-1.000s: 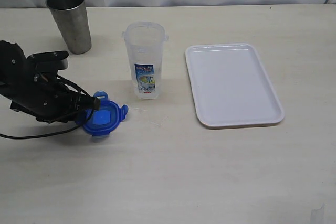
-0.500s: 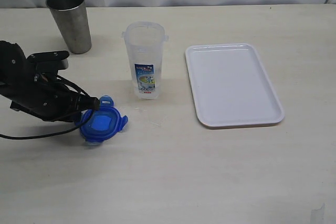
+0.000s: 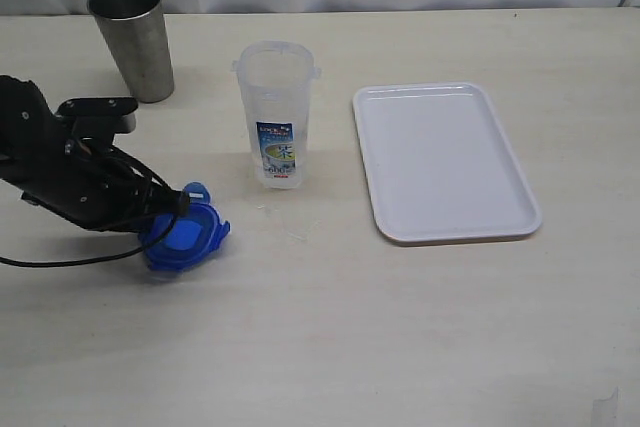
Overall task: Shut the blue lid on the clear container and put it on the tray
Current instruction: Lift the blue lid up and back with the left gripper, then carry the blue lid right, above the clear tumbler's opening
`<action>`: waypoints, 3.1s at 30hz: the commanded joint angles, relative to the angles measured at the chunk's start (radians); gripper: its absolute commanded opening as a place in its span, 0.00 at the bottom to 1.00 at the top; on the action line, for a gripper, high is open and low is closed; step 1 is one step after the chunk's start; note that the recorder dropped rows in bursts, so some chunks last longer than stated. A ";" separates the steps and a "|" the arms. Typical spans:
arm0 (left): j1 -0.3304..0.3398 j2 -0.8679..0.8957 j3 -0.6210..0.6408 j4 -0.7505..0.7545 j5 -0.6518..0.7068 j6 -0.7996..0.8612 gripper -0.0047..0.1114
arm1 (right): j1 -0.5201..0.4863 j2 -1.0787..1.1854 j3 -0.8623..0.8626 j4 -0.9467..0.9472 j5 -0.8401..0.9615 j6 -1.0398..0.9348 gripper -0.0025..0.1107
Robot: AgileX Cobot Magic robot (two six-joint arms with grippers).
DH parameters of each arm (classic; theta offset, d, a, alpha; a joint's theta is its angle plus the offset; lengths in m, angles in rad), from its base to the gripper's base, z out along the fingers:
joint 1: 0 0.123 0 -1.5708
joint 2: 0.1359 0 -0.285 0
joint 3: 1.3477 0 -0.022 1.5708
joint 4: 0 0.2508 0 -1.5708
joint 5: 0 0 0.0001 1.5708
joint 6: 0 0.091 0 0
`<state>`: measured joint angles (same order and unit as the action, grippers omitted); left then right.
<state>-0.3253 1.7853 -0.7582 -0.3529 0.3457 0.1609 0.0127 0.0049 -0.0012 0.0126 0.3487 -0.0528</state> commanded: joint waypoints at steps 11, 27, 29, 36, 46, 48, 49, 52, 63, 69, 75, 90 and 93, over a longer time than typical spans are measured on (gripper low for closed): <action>-0.002 -0.073 -0.151 0.111 0.185 0.047 0.04 | 0.002 -0.005 0.001 0.003 -0.002 -0.007 0.06; -0.002 -0.233 -0.307 0.485 0.271 0.042 0.04 | 0.002 -0.005 0.001 0.003 -0.002 -0.007 0.06; -0.002 -0.233 -0.320 0.554 0.258 0.003 0.04 | 0.002 -0.005 0.001 0.003 -0.002 -0.007 0.06; -0.002 -0.229 -0.324 0.531 0.115 -0.082 0.04 | 0.002 -0.005 0.001 0.003 -0.002 -0.007 0.06; -0.077 -0.226 -0.324 0.552 0.006 -0.046 0.04 | 0.002 -0.005 0.001 0.003 -0.002 -0.007 0.06; -0.081 -0.226 -0.324 0.590 -0.043 -0.026 0.04 | 0.002 -0.005 0.001 0.003 -0.002 -0.007 0.06; -0.081 -0.226 -0.324 0.601 -0.070 -0.027 0.04 | 0.002 -0.005 0.001 0.003 -0.002 -0.007 0.06; -0.081 -0.226 -0.324 0.605 -0.188 -0.027 0.04 | 0.002 -0.005 0.001 0.003 -0.002 -0.007 0.06; -0.081 -0.134 -0.324 0.802 -0.470 0.028 0.04 | 0.002 -0.005 0.001 0.003 -0.002 -0.007 0.06; -0.083 -0.118 -0.326 0.817 -0.513 0.285 0.04 | 0.002 -0.005 0.001 0.003 -0.002 -0.007 0.06; -0.088 -0.118 -0.341 0.810 -0.519 0.392 0.04 | 0.002 -0.005 0.001 0.003 -0.002 -0.007 0.06; -0.159 -0.122 -0.355 0.802 -0.403 0.646 0.04 | 0.002 -0.005 0.001 0.003 -0.002 -0.007 0.06; -0.159 -0.136 -0.355 0.779 -0.408 0.646 0.04 | 0.002 -0.005 0.001 0.003 -0.002 -0.007 0.06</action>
<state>-0.4805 1.6684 -1.1058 0.4614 -0.0547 0.8076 0.0127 0.0049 -0.0012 0.0126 0.3487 -0.0528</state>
